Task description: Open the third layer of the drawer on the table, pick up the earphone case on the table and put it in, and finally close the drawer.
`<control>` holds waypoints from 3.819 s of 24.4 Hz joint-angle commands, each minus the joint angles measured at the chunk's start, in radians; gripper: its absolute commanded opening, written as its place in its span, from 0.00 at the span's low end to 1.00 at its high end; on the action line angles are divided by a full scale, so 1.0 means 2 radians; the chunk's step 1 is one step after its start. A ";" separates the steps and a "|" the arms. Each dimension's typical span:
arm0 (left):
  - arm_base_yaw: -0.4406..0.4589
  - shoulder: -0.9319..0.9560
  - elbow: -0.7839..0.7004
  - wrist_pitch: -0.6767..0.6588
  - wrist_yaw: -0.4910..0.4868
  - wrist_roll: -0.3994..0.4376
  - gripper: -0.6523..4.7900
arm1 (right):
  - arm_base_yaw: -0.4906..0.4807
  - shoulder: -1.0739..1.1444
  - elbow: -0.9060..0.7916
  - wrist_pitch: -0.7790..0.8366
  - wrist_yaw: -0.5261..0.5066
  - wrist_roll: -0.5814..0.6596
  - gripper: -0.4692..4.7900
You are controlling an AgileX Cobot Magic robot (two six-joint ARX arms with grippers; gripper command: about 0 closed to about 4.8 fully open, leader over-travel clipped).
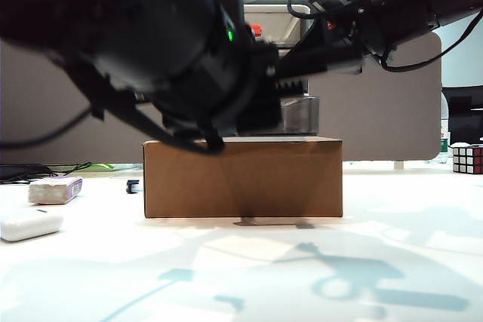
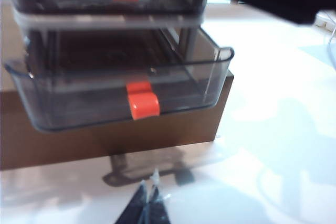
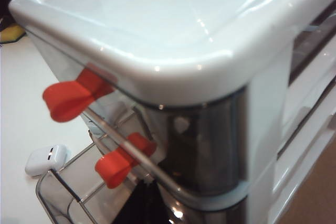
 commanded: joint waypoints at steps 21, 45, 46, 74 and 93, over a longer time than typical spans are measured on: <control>0.382 -0.375 -0.061 -0.405 0.482 0.113 0.11 | 0.000 -0.026 0.002 -0.043 -0.041 0.002 0.08; 0.547 -0.211 -0.096 -0.325 0.577 0.290 0.86 | 0.000 -0.030 0.002 -0.089 -0.058 -0.001 0.08; 0.547 -0.201 -0.096 -0.316 0.577 0.290 0.86 | 0.000 -0.030 0.002 -0.091 -0.058 -0.001 0.08; 0.547 -0.109 -0.094 -0.282 0.631 0.289 0.21 | 0.000 -0.030 0.002 -0.102 -0.057 -0.004 0.08; 0.527 -0.260 -0.053 -0.292 0.682 0.277 0.21 | 0.000 -0.031 0.002 -0.111 -0.057 -0.004 0.08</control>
